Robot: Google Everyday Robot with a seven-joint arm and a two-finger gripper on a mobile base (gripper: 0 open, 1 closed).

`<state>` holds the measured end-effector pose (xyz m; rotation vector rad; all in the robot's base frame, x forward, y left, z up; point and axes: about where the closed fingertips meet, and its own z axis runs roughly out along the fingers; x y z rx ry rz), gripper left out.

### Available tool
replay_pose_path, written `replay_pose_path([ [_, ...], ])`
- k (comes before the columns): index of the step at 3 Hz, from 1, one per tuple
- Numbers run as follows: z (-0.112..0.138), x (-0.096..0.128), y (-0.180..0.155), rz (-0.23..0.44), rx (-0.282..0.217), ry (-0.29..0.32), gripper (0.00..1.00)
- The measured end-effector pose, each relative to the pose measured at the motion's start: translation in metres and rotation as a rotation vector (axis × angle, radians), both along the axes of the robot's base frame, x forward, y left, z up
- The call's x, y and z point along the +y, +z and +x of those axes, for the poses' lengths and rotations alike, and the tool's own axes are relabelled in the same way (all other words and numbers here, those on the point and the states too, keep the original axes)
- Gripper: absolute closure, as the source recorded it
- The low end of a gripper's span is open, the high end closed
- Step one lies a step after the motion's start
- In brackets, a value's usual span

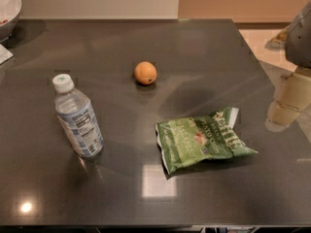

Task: Pick green jalapeno chip bag

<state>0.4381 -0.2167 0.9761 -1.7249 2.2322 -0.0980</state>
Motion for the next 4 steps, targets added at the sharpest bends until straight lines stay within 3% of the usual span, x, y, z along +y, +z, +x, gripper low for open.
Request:
replay_pose_path([
  [2, 0.001, 0.002, -0.004, 0.014, 0.018, 0.018, 0.0],
  [4, 0.001, 0.017, -0.048, 0.052, 0.1, 0.096, 0.0],
])
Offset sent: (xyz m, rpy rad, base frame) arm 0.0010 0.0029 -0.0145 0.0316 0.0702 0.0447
